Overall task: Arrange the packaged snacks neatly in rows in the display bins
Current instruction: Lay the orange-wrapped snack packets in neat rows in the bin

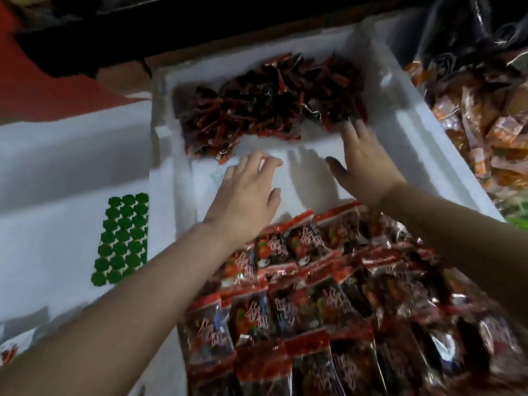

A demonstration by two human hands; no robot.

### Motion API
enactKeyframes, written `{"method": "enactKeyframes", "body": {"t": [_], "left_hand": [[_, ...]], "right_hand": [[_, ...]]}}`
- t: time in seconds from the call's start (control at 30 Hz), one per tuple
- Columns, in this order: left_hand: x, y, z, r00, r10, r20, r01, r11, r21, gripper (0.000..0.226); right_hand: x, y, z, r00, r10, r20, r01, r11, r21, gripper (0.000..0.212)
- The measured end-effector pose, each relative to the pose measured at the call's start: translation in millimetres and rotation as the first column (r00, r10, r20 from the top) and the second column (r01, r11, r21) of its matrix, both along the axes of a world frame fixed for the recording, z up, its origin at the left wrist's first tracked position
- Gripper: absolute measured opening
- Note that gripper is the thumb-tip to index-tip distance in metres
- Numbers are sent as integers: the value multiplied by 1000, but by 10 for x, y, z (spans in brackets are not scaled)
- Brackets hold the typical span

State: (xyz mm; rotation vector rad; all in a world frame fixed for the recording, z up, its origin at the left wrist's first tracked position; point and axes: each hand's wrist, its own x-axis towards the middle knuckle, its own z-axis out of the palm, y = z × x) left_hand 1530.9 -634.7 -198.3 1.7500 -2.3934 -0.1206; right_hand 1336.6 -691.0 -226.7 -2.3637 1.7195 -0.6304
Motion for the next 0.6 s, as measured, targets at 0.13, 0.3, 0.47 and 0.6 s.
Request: {"method": "enactKeyframes", "body": {"t": [0.13,0.3,0.47,0.6], "left_hand": [[-149,-733,-77,998,58,-25,-58,998,-10,51],[-353,-1398,-110,997,73,-10,-74,980,-187,61],[-381,-1850,-106,986,157,52,-149,979,-138,78],[-304,-1968,-161,971,171,168,-155,982,-104,81]], "right_hand": [[-143,-626,-49,983,-133,-125,130,991,-31,64],[-261,-1103,-35,976,-153,156,146,988,58,70],[-246,-1393,0,971,-147,189,109,974,201,87],[-209,-1432,0,986,-132,106,92,945,314,84]]}}
